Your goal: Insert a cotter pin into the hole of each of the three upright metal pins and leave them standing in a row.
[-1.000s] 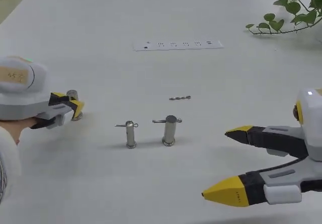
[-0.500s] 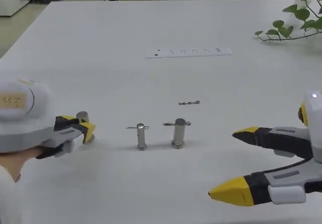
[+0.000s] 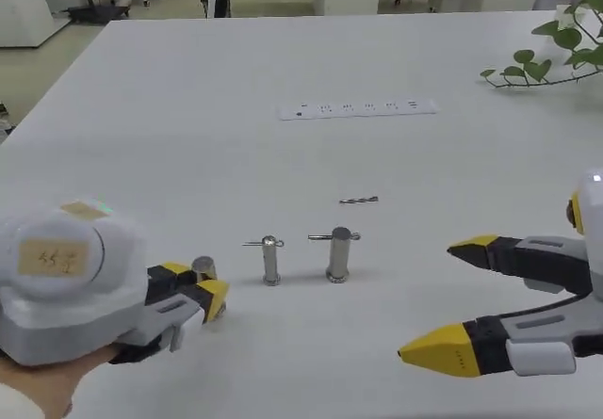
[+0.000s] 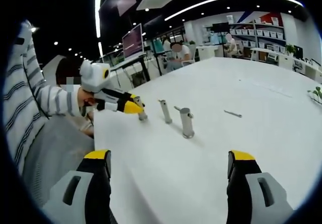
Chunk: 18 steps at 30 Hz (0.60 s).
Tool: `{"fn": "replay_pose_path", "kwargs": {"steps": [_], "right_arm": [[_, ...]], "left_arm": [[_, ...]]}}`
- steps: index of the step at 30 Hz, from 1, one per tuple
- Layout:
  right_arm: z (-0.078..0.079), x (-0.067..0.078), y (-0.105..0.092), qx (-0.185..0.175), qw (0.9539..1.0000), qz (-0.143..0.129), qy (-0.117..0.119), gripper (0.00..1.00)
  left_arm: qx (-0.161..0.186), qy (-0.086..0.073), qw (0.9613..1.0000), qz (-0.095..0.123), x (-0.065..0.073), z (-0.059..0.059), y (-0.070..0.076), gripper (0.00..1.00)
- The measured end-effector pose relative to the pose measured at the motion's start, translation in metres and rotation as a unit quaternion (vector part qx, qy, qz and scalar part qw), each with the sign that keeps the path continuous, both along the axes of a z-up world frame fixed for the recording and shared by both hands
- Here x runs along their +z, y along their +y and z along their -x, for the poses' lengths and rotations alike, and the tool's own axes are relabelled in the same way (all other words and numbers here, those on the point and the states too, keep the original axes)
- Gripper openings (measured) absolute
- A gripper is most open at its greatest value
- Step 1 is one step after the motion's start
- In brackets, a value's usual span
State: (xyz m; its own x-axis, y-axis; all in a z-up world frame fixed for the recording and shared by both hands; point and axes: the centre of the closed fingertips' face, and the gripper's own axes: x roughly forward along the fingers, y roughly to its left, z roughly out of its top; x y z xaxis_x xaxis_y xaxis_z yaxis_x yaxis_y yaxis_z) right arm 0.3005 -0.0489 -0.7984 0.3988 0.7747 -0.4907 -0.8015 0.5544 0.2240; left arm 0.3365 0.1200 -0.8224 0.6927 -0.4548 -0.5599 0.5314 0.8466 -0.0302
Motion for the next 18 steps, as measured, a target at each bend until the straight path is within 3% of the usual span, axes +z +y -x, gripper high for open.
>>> {"fn": "replay_pose_path", "kwargs": {"steps": [3, 6, 12, 15, 18], "right_arm": [[0.000, 0.001, -0.002, -0.005, 1.0000, -0.001, -0.001, 0.98], [0.001, 0.000, -0.006, -0.008, 1.0000, 0.002, 0.000, 0.98], [0.003, 0.000, -0.009, -0.012, 0.9999, 0.002, 0.003, 0.98], [0.003, 0.000, -0.009, -0.015, 0.9999, 0.004, 0.002, 0.98], [0.003, 0.000, -0.010, -0.016, 0.9999, 0.004, 0.003, 0.98]], "left_arm": [[-0.010, 0.002, 0.9999, 0.004, -0.005, 0.003, -0.008, 0.11], [-0.009, 0.008, 0.9996, 0.024, -0.005, 0.005, -0.015, 0.11], [-0.006, 0.014, 0.9996, 0.024, -0.010, 0.006, -0.020, 0.11], [-0.014, 0.005, 0.9999, 0.004, -0.012, 0.007, -0.020, 0.11], [-0.011, 0.004, 0.9998, 0.013, -0.012, 0.007, -0.020, 0.11]]}}
